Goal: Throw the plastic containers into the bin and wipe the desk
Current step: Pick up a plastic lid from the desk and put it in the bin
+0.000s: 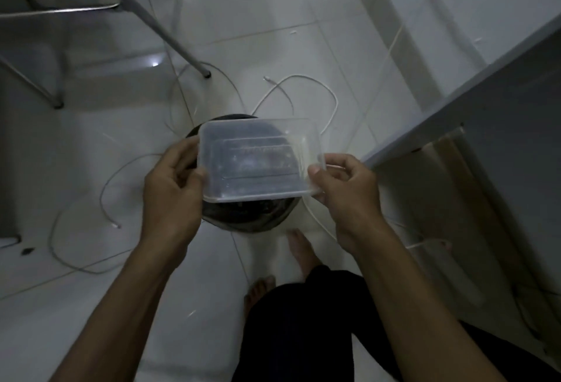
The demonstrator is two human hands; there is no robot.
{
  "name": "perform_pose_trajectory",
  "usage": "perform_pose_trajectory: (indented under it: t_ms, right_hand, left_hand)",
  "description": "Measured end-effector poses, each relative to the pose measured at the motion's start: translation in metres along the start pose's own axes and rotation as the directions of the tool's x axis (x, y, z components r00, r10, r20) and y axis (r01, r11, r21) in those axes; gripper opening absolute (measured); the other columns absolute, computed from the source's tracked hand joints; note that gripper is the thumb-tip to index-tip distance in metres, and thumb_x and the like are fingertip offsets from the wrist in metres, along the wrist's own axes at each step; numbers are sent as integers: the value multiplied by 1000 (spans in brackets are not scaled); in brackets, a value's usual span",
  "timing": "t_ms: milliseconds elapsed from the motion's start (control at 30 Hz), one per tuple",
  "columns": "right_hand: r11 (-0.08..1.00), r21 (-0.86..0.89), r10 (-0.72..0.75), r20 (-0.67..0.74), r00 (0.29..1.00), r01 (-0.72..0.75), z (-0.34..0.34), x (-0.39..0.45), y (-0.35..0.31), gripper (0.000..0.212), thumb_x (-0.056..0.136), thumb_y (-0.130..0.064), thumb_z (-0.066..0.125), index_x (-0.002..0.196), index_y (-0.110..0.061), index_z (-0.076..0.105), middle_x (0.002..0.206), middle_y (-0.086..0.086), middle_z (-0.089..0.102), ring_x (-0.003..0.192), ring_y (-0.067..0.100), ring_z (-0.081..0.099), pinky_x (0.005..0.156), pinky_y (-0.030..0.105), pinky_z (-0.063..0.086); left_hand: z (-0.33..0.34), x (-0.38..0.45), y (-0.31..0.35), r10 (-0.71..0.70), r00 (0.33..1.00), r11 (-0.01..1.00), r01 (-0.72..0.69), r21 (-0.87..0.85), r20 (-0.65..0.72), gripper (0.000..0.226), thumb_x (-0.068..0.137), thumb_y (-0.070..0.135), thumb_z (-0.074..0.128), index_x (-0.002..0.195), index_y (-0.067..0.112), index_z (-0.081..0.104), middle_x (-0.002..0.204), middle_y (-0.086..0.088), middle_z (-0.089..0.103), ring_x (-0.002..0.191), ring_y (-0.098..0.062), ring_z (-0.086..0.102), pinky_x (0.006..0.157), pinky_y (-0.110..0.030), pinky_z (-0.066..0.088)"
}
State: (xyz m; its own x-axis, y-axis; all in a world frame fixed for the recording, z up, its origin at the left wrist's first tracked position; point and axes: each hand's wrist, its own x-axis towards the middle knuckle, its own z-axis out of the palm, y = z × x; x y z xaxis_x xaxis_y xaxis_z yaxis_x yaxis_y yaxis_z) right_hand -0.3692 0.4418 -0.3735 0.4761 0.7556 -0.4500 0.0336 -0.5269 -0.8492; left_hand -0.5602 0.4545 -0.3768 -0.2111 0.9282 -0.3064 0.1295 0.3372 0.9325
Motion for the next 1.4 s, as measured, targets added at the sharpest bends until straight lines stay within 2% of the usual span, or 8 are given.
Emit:
perform_pose_trajectory:
  t_ms: [167, 433, 600, 733, 867, 1033, 1300, 1400]
  right_hand:
    - [996, -17, 91, -6, 996, -92, 25, 43, 27, 11, 80, -11, 68, 84, -19, 63, 83, 2, 69, 79, 19, 67, 80, 45, 57]
    - [976, -216, 19, -116, 993, -44, 65, 95, 62, 12, 78, -18, 68, 79, -24, 58, 80, -8, 63, 73, 12, 61, 64, 26, 51]
    - [907, -419, -88, -64, 994, 54, 89, 113, 79, 10, 81, -17, 63, 82, -20, 54, 80, -7, 58, 69, 4, 53, 54, 15, 38]
    - [856, -516, -62, -25, 998, 40, 111, 119, 99, 13, 82, -18, 62, 79, -19, 49, 89, 3, 61, 78, 18, 58, 68, 29, 48]
    - [838, -543, -42, 21, 999, 46, 124, 121, 110, 10, 86, -15, 59, 81, -11, 51, 90, 8, 61, 75, 17, 50, 61, 18, 30]
    - [768, -637, -21, 66, 998, 58, 136, 137, 120, 14, 90, -14, 52, 98, -5, 58, 100, 10, 62, 83, 19, 53, 65, 17, 32]
    - [516, -853, 299, 263, 917, 76, 152, 153, 131, 21, 92, -9, 47, 106, 1, 58, 117, 14, 58, 104, 27, 56, 78, 28, 42]
    - [533, -821, 158, 334, 929, 205, 146, 142, 131, 20, 91, -8, 46, 109, -1, 53, 123, 17, 51, 109, 29, 52, 84, 27, 41]
  left_hand:
    - [8, 34, -39, -121, 992, 992, 122, 23, -31, 37, 92, 8, 51, 126, 24, 53, 122, 3, 59, 111, -10, 56, 94, -31, 47]
    - [4, 85, -100, -131, 983, 960, 158, 230, -129, 35, 92, 12, 50, 126, 17, 54, 126, -2, 56, 111, -10, 50, 94, -27, 42]
    - [-3, 116, -130, -271, 960, 897, 278, 343, -69, 55, 93, 25, 52, 143, 27, 29, 146, -6, 35, 130, -23, 36, 101, -30, 32]
    - [-4, 121, -148, -316, 946, 914, 283, 290, 74, 53, 95, 18, 49, 142, 27, 29, 131, 3, 48, 123, -20, 46, 95, -27, 38]
    - [-6, 122, -163, -324, 936, 922, 280, 268, 139, 51, 96, 15, 44, 141, 34, 28, 132, 7, 48, 117, -14, 48, 98, -32, 41]
    - [6, 128, -174, -247, 958, 954, 213, 213, 148, 55, 98, 13, 38, 141, 40, 16, 129, 16, 40, 116, -5, 41, 95, -25, 34]
    - [0, 127, -174, -267, 938, 956, 229, 182, 222, 58, 96, 21, 47, 141, 42, 17, 126, 18, 45, 114, -4, 45, 88, -19, 40]
    - [-6, 122, -175, -309, 931, 943, 274, 186, 196, 57, 89, 35, 56, 138, 43, 27, 121, 17, 51, 109, -5, 51, 87, -22, 42]
